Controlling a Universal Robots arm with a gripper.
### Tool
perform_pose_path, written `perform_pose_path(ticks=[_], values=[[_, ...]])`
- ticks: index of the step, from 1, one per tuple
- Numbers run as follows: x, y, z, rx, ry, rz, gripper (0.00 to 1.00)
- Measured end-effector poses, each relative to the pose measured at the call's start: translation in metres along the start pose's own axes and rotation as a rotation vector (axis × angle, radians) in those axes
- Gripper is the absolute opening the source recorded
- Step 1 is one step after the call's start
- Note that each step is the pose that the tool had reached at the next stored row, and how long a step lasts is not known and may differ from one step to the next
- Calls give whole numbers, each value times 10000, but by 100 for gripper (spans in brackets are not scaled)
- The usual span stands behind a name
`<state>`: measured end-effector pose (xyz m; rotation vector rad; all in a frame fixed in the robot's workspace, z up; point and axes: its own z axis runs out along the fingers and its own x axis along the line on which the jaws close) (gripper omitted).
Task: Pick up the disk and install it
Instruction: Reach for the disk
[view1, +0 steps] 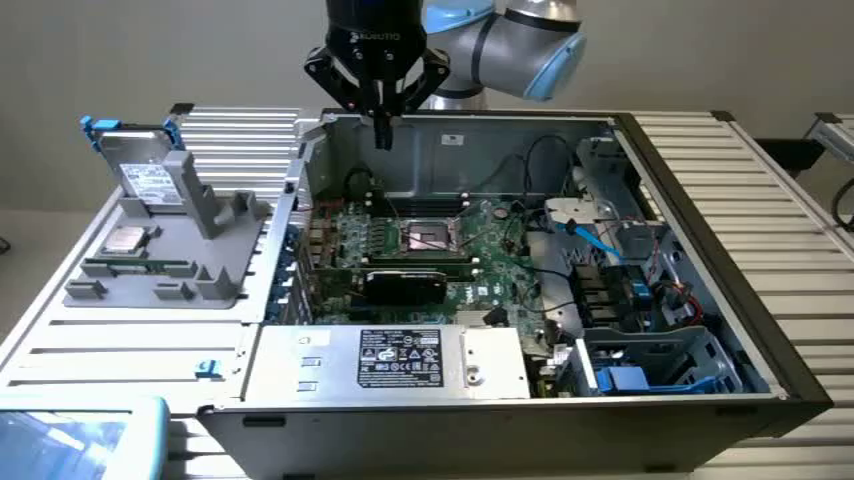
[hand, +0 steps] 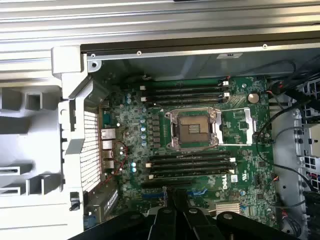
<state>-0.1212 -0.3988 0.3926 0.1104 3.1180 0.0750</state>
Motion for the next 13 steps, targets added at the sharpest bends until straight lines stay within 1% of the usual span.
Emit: perform_pose_path(ticks=[13], values=[[1, 0, 0, 0, 0, -1, 11]])
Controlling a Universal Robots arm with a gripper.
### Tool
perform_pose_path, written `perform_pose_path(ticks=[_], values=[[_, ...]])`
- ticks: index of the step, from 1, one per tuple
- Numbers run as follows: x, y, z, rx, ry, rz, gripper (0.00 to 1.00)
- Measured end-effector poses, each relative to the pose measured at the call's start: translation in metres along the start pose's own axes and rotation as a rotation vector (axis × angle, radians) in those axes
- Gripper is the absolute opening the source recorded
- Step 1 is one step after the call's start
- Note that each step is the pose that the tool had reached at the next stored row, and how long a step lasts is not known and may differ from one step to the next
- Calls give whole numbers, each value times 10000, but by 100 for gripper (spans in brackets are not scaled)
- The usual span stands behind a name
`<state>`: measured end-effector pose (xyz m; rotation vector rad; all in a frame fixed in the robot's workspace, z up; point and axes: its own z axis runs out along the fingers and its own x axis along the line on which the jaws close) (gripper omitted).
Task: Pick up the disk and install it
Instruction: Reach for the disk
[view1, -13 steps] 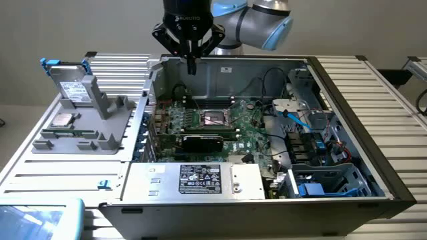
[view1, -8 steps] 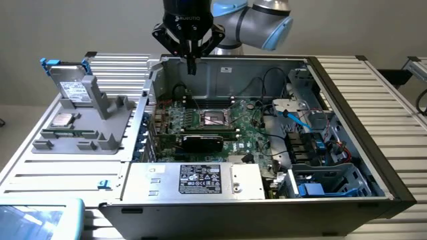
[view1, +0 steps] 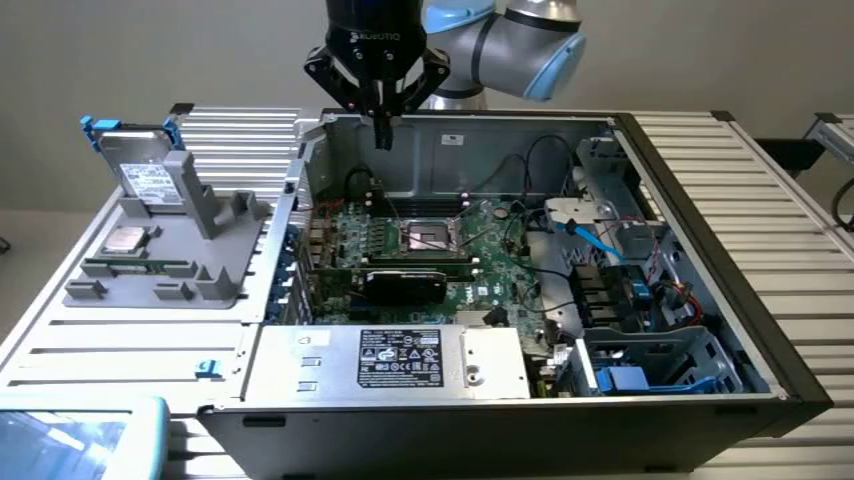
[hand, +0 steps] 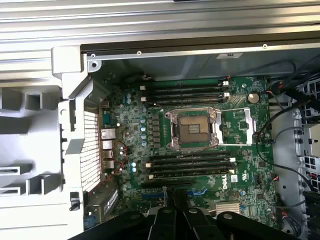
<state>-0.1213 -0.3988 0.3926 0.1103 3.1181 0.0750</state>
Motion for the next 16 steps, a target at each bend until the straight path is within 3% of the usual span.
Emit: perform_pose_path(ticks=[4, 16], values=[[71, 34, 0, 3, 11, 1, 11], [521, 198, 0, 3, 33, 3, 11]])
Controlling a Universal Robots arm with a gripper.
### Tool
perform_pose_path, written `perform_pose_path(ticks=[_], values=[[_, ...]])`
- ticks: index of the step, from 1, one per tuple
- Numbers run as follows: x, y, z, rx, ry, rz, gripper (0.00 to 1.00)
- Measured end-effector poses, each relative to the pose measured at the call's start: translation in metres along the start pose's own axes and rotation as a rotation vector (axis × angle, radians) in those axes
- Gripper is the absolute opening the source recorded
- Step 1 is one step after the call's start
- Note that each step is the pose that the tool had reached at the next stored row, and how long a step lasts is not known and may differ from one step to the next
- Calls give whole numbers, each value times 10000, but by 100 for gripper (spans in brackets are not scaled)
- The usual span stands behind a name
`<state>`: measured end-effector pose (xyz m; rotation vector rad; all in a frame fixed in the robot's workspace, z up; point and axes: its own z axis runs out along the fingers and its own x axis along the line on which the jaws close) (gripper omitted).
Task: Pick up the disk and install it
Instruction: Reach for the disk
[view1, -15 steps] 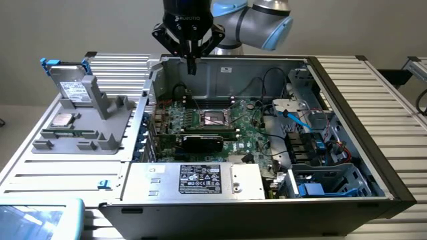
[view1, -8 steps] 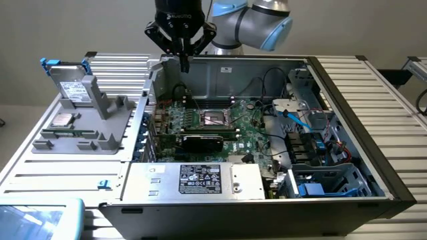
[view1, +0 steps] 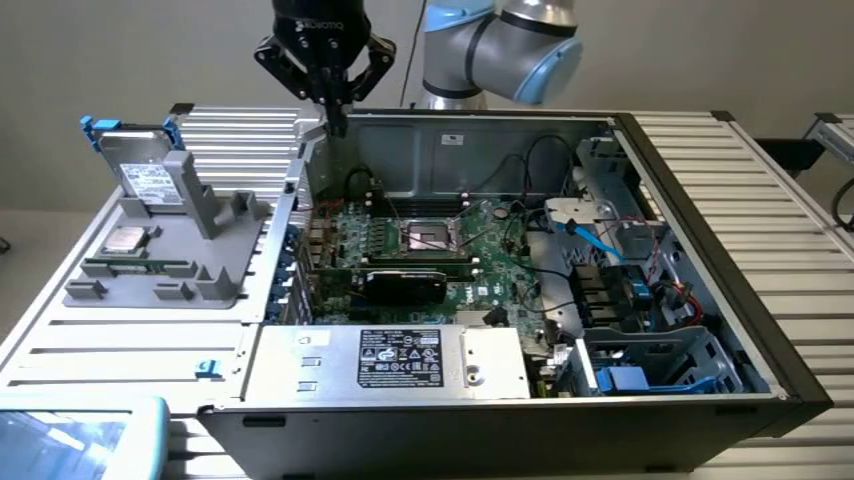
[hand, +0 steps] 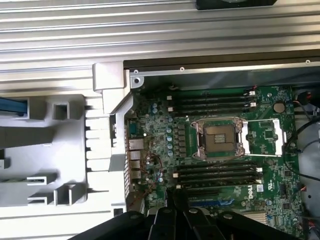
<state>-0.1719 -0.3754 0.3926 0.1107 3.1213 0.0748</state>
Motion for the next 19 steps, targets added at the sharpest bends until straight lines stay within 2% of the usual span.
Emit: perform_pose_path(ticks=[19], values=[[792, 210, -1, 1, 15, 2, 11]])
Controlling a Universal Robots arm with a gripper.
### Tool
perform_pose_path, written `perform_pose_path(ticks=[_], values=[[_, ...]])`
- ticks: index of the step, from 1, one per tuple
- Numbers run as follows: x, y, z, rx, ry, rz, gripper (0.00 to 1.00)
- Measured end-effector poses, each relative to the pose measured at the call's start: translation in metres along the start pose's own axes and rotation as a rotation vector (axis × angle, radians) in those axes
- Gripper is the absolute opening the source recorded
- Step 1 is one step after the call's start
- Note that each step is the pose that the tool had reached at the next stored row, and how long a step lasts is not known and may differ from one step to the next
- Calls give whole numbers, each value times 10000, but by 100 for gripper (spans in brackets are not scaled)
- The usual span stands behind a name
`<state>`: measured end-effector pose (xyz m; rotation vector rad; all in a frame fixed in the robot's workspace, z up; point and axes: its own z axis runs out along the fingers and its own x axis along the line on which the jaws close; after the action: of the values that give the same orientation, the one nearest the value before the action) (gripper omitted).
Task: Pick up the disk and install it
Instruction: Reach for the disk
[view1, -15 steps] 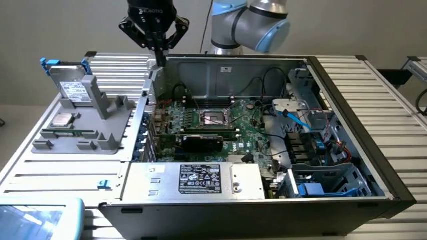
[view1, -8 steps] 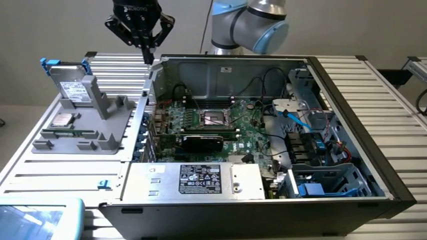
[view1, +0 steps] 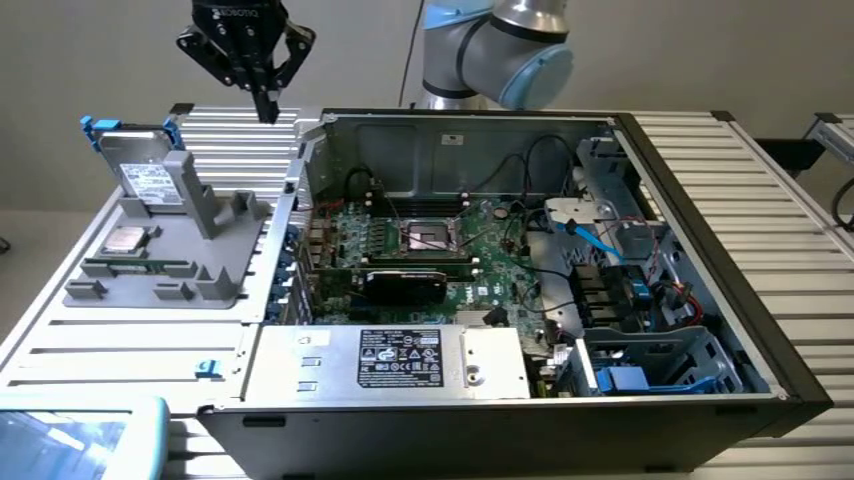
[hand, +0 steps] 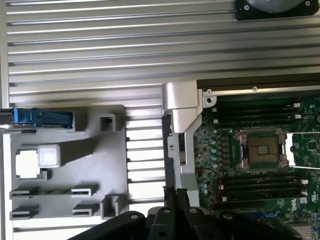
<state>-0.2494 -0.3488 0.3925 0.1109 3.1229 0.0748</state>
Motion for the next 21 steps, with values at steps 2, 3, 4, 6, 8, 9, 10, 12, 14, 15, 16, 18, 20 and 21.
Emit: perform_pose_path(ticks=[2, 3, 4, 6, 8, 9, 10, 12, 14, 15, 16, 18, 20, 21], values=[[88, 17, 1, 0, 2, -1, 11], [133, 25, 1, 0, 1, -1, 11], [178, 33, 1, 0, 2, 0, 11], [271, 49, 2, 0, 4, -1, 11], [360, 66, 4, 0, 5, 0, 11], [404, 75, 6, 0, 5, -1, 11], [449, 84, 10, 0, 4, -2, 11], [540, 105, 19, 0, 4, 0, 11], [629, 125, 28, 0, 5, -1, 11], [672, 135, 32, 0, 5, 0, 11], [720, 147, 37, 0, 6, 0, 11], [806, 168, 46, 0, 6, -2, 11], [893, 191, 55, 1, 10, 1, 11], [937, 202, 60, 1, 13, 0, 11]])
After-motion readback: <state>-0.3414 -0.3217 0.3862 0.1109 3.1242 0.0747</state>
